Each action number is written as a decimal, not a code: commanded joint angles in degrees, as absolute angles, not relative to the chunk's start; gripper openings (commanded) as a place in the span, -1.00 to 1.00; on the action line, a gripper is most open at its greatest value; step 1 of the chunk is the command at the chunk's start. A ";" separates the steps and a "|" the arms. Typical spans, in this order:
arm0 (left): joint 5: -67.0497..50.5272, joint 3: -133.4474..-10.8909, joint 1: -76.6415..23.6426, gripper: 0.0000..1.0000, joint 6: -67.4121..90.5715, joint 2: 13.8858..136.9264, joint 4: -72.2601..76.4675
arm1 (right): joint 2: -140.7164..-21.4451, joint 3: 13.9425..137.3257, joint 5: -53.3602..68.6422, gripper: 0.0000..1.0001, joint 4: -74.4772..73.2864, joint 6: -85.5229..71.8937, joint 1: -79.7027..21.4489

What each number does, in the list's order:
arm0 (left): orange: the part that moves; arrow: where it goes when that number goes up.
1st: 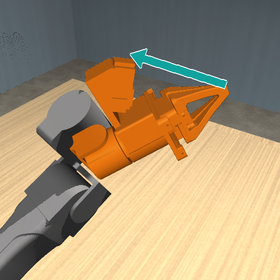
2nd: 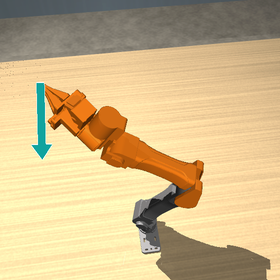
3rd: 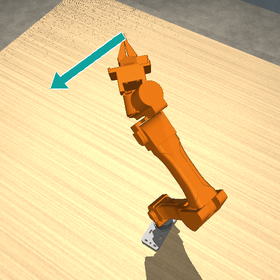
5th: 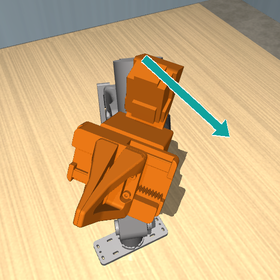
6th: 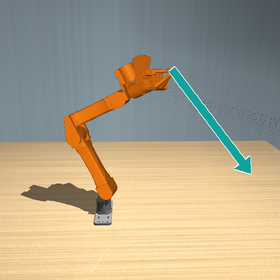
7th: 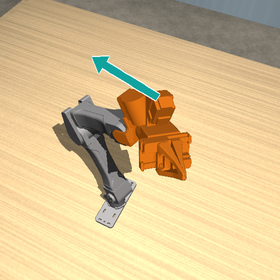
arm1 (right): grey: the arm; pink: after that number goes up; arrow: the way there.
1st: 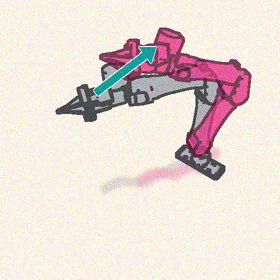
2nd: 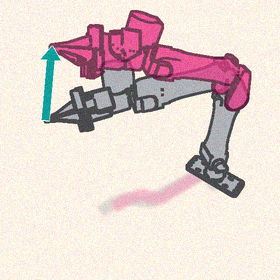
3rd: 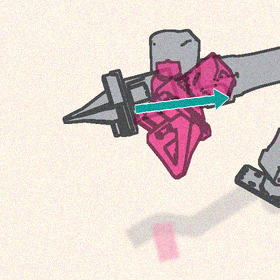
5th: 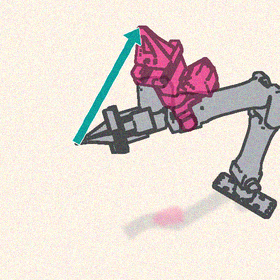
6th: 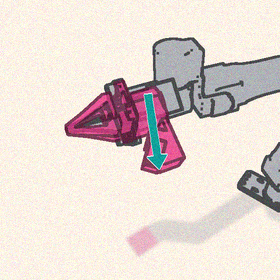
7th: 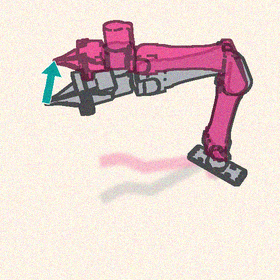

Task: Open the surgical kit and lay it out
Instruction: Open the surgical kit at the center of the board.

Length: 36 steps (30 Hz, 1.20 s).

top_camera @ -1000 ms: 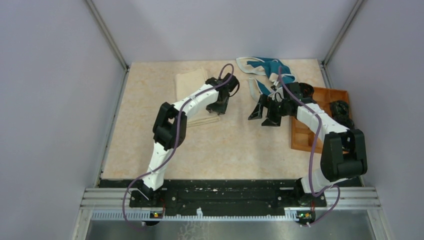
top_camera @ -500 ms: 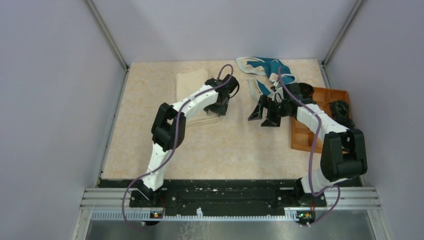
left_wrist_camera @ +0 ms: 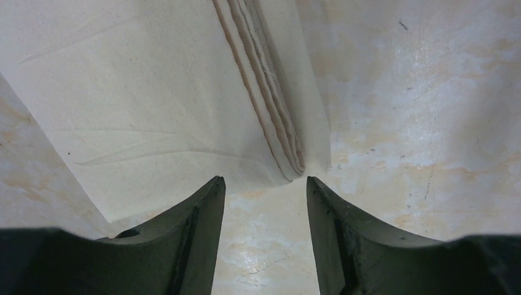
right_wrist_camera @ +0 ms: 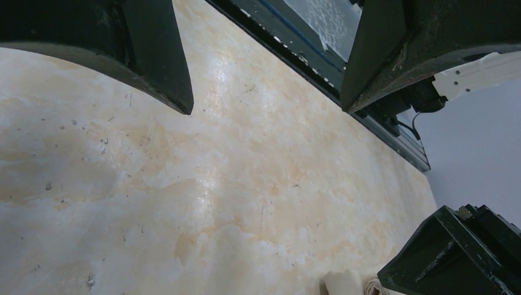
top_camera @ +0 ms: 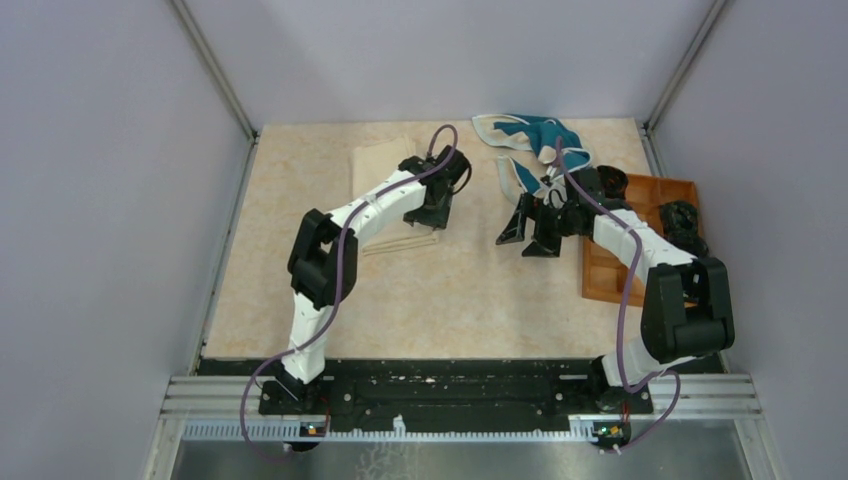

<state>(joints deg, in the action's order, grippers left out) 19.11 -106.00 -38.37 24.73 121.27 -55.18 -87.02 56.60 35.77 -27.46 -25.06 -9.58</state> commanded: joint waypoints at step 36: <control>31.08 -88.29 -10.46 -1.00 32.14 97.85 -57.27 | -86.30 57.70 36.38 0.76 -27.30 -23.08 -9.55</control>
<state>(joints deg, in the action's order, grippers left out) 24.77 -94.70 -19.38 27.83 107.92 -55.29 -87.02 56.62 36.05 -27.55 -24.51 -9.58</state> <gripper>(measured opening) 0.014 0.884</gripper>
